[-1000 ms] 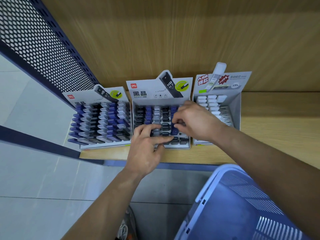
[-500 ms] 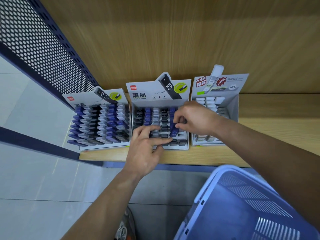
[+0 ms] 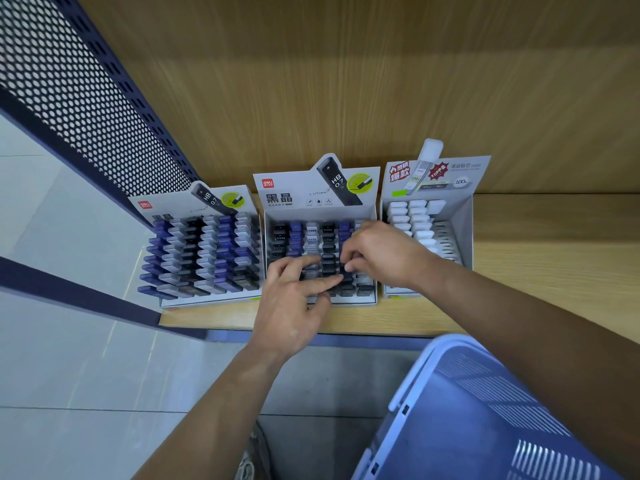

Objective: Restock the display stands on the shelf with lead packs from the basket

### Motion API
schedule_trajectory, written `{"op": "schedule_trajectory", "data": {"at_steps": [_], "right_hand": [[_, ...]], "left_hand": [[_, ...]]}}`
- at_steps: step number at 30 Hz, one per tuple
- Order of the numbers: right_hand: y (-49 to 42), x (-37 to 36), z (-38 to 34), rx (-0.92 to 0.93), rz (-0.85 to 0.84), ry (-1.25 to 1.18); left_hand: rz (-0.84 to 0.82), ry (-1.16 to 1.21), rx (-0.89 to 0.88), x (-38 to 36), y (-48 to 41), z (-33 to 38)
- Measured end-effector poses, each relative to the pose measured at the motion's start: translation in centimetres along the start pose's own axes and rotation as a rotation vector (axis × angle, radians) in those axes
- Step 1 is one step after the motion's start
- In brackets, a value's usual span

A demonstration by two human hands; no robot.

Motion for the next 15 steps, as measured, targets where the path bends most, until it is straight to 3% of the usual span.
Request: {"op": "schedule_trajectory", "data": {"at_steps": [2, 5, 10, 15], "right_hand": [[0.2, 0.4, 0.1, -0.006, 0.012, -0.031], [1.2, 1.7, 0.0, 0.025, 0.158, -0.06], [3.6, 1.6, -0.9, 0.122, 0.331, 0.126], [5.0, -0.7, -1.5, 0.092, 0.307, 0.319]], "left_hand": [[0.018, 0.026, 0.015, 0.3, 0.0, -0.1], [0.045, 0.002, 0.009, 0.7, 0.2, 0.0], [0.047, -0.171, -0.057, 0.6, 0.1, 0.6], [-0.014, -0.287, -0.057, 0.6, 0.1, 1.1]]}}
Point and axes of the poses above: each hand's wrist, its own y-axis away from the middle knuckle, its own x-axis out of the back of the hand, z = x × y, the point moved 8 cm from there along -y, towards the middle knuckle, and after that the axes turned 10 degrees about -y, right-handed, at the moved point
